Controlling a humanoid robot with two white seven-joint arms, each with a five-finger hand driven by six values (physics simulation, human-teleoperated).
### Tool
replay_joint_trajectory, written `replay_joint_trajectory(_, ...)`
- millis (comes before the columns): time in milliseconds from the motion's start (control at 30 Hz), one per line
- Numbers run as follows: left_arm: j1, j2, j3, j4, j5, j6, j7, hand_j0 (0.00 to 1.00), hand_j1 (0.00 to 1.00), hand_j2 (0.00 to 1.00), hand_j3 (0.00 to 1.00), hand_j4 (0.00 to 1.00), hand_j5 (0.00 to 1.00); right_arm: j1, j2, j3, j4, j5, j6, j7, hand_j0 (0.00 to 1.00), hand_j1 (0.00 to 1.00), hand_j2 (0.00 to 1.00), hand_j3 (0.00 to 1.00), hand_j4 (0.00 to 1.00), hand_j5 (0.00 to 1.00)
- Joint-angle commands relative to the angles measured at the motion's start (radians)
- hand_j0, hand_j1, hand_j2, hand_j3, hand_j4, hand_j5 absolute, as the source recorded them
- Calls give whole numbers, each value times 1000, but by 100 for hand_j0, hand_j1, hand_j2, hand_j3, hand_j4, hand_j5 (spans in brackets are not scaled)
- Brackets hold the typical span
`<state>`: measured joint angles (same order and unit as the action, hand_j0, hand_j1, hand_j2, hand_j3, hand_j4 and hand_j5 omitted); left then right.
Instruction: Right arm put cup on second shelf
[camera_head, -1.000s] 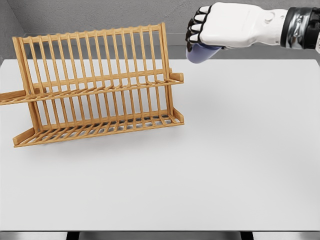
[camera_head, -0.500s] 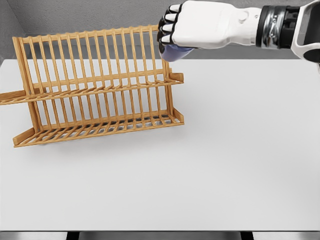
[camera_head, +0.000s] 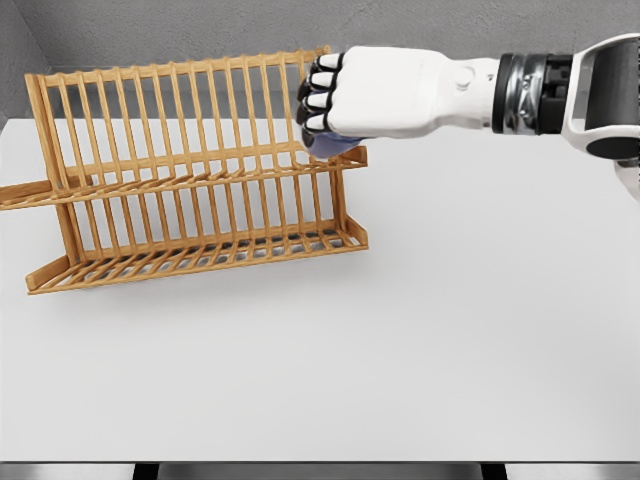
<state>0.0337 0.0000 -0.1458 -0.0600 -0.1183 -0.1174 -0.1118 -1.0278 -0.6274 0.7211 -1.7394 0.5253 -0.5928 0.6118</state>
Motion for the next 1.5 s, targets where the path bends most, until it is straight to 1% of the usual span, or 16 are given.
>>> replay_joint_trajectory(0, 0, 0, 0, 0, 0, -1, 0, 100, 100, 100, 100, 100, 100, 0, -9, 0, -6, -2, -1, -1, 64, 64, 64, 64, 64, 64)
replay_joint_trajectory(400, 0, 0, 0, -1, 0, 1, 0, 100, 100, 100, 100, 100, 100, 9, -6, 15, 9, -2, 8, -1, 66, 66, 66, 66, 66, 66)
replay_joint_trajectory(433, 0, 0, 0, -1, 0, 1, 0, 100, 100, 100, 100, 100, 100, 9, -5, 21, 11, -2, 8, -1, 70, 70, 70, 70, 70, 70)
replay_joint_trajectory(467, 0, 0, 0, 0, 0, 1, 0, 100, 100, 100, 100, 100, 100, 8, -5, 21, 12, -2, 10, -1, 93, 93, 93, 93, 93, 93)
replay_joint_trajectory(500, 0, 0, 0, -1, 0, 1, 0, 100, 100, 100, 100, 100, 100, 8, -6, 21, 11, -2, 8, -1, 100, 100, 100, 100, 100, 100)
replay_joint_trajectory(867, 0, 0, 0, 0, 0, -1, 0, 100, 100, 100, 100, 100, 100, 3, -8, 14, 1, -2, 7, -1, 100, 100, 100, 100, 100, 100)
replay_joint_trajectory(1000, 0, 0, 0, -1, 0, 1, 0, 100, 100, 100, 100, 100, 100, -2, -31, 9, 1, -1, 7, -1, 100, 100, 100, 100, 100, 100)
replay_joint_trajectory(1167, 0, 0, 0, -1, 0, 1, 0, 100, 100, 100, 100, 100, 100, 0, -35, 8, 0, -1, 5, -1, 100, 100, 100, 100, 100, 100)
replay_joint_trajectory(1200, 0, 0, 0, 0, 0, -1, 0, 100, 100, 100, 100, 100, 100, 2, -35, -17, 0, -2, 5, -1, 100, 100, 100, 100, 100, 100)
replay_joint_trajectory(1267, 0, 0, 0, 0, 0, -1, 0, 100, 100, 100, 100, 100, 100, 8, -43, -123, -5, -2, -4, -1, 100, 100, 100, 100, 100, 100)
replay_joint_trajectory(1300, 0, 0, 0, 0, 0, 1, 0, 100, 100, 100, 100, 100, 100, 12, -77, -163, -3, -2, -9, -1, 100, 100, 100, 100, 100, 100)
replay_joint_trajectory(1333, 0, 0, 0, 0, 0, 1, 0, 100, 100, 100, 100, 100, 100, 34, -92, -192, -2, -2, -10, -1, 100, 100, 100, 100, 100, 100)
replay_joint_trajectory(1367, 0, 0, 0, 0, 0, 1, 0, 100, 100, 100, 100, 100, 100, 77, -92, -268, 3, -2, -10, -1, 100, 100, 100, 100, 100, 100)
replay_joint_trajectory(1400, 0, 0, 0, 0, 0, 1, 0, 100, 100, 100, 100, 100, 100, 184, -69, -422, -3, -2, -12, -1, 100, 100, 100, 100, 100, 100)
replay_joint_trajectory(1433, 0, 0, 0, 0, 0, 1, 0, 100, 100, 100, 100, 100, 100, 276, -29, -512, 0, -2, -18, -1, 100, 100, 100, 100, 100, 100)
replay_joint_trajectory(1467, 0, 0, 0, -1, 0, -1, 0, 100, 100, 100, 100, 100, 100, 373, 32, -623, -5, -2, -18, -1, 100, 100, 100, 100, 100, 100)
